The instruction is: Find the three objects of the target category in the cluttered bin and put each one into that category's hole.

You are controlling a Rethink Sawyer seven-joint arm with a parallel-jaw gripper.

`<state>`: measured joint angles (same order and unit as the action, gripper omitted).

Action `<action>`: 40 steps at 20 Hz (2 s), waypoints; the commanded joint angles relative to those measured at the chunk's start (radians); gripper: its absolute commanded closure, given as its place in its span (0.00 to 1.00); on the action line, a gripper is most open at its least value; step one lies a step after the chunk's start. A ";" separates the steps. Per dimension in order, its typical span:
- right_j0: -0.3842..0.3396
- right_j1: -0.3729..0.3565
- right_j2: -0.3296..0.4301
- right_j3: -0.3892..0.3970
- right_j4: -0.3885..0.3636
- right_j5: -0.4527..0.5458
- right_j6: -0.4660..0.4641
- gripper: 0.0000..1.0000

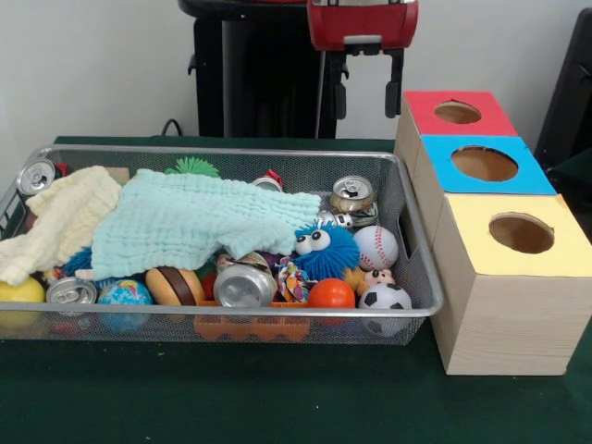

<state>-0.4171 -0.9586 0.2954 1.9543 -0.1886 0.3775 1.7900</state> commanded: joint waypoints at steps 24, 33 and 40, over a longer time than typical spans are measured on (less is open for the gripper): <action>-0.075 0.262 0.121 -0.289 -0.096 0.100 -0.165 0.00; -0.115 0.372 0.150 -0.344 -0.173 0.042 -0.170 0.00; -0.183 0.491 0.230 -0.411 -0.229 0.048 -0.217 0.00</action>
<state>-0.5449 -0.6044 0.4043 1.6283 -0.3259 0.4010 1.7898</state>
